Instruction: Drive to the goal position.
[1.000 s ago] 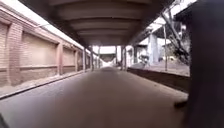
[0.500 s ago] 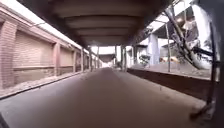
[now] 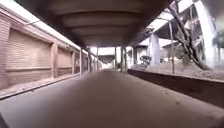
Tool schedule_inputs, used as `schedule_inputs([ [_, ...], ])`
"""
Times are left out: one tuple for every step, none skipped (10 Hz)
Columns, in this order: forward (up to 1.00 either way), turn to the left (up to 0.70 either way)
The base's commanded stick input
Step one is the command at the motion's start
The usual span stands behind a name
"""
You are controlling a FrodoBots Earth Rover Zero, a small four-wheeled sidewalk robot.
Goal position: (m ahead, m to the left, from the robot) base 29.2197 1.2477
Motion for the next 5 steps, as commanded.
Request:
schedule_inputs([
  [0.7, 0.0],
  [0.7, 0.0],
  [0.7, 0.0],
  [0.7, 0.0],
  [0.7, 0.0],
])
